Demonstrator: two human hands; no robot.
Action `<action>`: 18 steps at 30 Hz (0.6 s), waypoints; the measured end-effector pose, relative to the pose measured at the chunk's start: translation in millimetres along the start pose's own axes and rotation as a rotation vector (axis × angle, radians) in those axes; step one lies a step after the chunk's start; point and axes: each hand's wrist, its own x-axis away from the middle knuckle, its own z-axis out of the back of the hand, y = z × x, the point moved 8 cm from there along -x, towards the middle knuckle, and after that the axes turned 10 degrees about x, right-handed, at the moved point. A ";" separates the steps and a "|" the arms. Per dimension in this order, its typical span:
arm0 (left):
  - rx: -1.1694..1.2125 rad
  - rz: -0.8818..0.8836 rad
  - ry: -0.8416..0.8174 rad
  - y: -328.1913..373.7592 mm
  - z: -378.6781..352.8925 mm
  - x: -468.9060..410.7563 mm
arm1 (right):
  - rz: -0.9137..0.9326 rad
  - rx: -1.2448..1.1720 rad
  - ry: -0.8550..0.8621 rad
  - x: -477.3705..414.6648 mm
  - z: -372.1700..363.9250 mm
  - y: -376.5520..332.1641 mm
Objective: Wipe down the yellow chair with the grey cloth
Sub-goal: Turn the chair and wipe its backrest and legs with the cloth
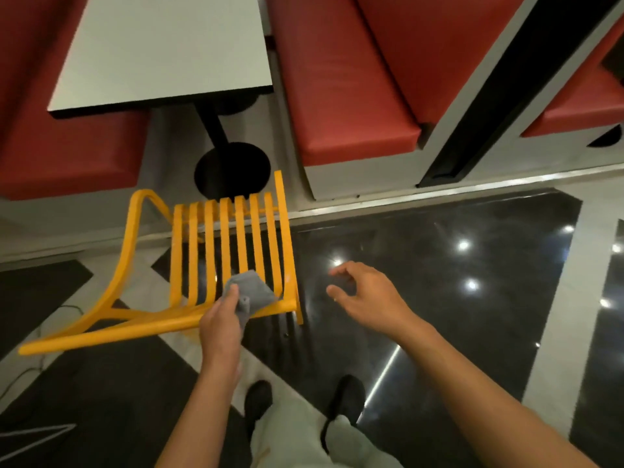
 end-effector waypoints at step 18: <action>-0.167 0.044 0.099 47.3 -10.9 -47.9 | 0.176 0.020 -0.253 -80.1 22.1 17.0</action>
